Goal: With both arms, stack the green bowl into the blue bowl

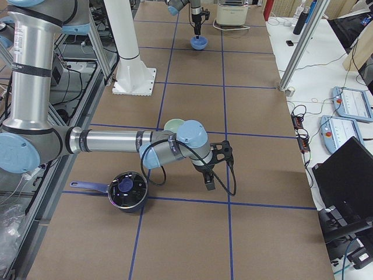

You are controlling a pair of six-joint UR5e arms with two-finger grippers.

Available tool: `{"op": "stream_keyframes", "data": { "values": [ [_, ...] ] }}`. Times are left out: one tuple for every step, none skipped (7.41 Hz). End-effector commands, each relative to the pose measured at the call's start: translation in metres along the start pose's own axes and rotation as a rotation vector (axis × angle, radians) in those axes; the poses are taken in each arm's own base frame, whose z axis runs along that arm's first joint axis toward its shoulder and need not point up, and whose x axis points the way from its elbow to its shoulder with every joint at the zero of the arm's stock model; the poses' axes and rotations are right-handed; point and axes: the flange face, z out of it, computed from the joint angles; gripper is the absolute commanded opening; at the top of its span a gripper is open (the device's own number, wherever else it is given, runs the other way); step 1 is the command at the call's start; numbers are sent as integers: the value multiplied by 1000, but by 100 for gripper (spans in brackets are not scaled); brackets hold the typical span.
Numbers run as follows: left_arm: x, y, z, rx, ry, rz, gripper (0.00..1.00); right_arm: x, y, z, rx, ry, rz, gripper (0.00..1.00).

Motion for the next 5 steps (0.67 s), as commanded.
{"op": "stream_keyframes", "data": {
  "values": [
    [5, -1, 3, 2, 1, 13, 0, 0, 0, 1, -2, 0, 0, 100],
    [10, -4, 1, 8, 10, 19, 0, 0, 0, 0, 0, -1, 0, 100],
    [24, -10, -9, 18, 40, 29, 0, 0, 0, 0, -1, -1, 1, 100],
    [37, -13, -18, 20, 67, 37, 0, 0, 0, 0, 0, -1, 0, 100],
    [64, -27, -26, 3, 92, 33, 0, 0, 0, 0, 3, -3, -3, 100]
  ]
}}
